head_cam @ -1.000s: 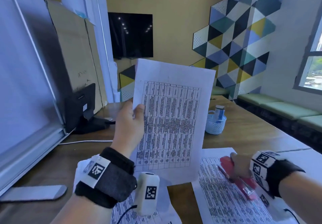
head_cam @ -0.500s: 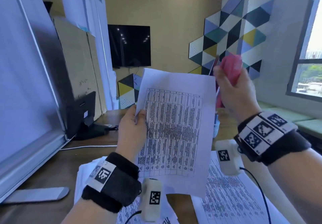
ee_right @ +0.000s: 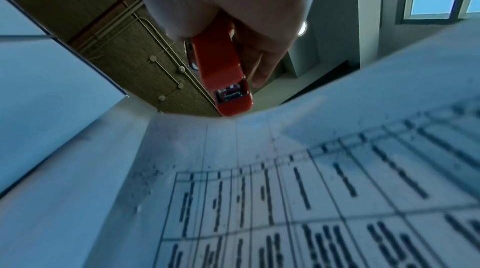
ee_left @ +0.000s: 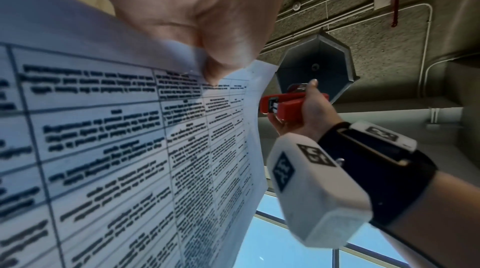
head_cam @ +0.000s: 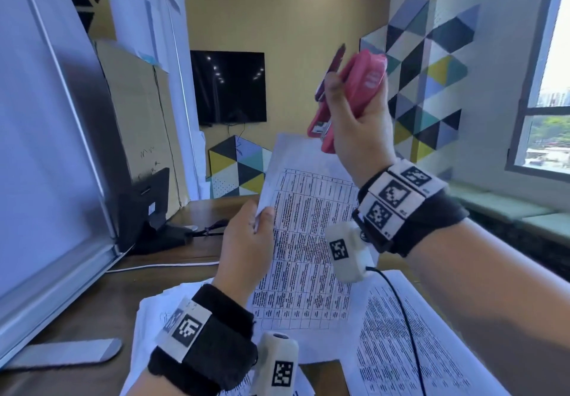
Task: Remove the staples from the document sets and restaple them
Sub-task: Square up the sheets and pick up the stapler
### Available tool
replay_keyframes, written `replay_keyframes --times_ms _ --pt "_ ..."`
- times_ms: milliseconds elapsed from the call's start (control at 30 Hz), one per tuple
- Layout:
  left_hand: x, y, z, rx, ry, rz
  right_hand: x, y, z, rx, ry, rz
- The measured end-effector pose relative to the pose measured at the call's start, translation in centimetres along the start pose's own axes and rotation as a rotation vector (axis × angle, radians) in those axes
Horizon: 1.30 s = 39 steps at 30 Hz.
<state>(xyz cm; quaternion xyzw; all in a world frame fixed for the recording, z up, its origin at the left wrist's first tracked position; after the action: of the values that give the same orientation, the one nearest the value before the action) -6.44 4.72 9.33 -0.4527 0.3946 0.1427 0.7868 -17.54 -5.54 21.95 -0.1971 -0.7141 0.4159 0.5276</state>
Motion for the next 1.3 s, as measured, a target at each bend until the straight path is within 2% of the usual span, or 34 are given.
replay_keyframes --times_ms 167,300,467,833,967,1033,1200,1233,1300 --pt "-0.2 0.5 -0.1 0.033 0.069 0.081 -0.2 0.5 -1.2 0.012 -0.03 -0.03" --pt "-0.6 0.8 0.0 0.049 0.069 0.078 0.3 0.6 -2.0 0.004 -0.127 -0.002" --pt "-1.3 1.0 -0.2 0.024 0.117 0.069 -0.5 0.5 -3.2 0.068 -0.075 -0.034" --pt "-1.3 1.5 -0.1 0.035 0.113 -0.003 -0.6 0.1 -4.0 0.02 -0.122 -0.03" --pt "-1.0 1.2 -0.1 0.033 0.104 0.022 -0.5 0.3 -4.1 0.05 -0.127 -0.018" --pt "-0.7 0.8 -0.1 0.018 0.087 0.032 -0.2 0.4 -3.5 0.034 -0.115 -0.015" --pt "0.1 -0.1 1.0 -0.077 0.068 0.026 0.6 0.2 1.5 -0.158 -0.371 -0.057" --pt "0.1 -0.2 1.2 -0.091 0.088 0.034 0.3 0.4 2.8 -0.167 -0.378 -0.077" --pt "-0.1 -0.3 1.5 -0.091 0.131 0.068 -0.9 1.4 5.3 -0.078 -0.365 -0.143"
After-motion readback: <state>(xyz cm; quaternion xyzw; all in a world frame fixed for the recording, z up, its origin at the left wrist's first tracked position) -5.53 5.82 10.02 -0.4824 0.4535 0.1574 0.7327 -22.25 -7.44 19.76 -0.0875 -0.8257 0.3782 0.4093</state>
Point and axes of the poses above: each hand's wrist, its own y-axis away from the middle knuckle, its own z-axis out of the back of the hand, x = y × z, the point moved 1 cm from there along -y, towards the middle knuckle, and after that the axes turned 1 degree about x, right-handed, at the moved point
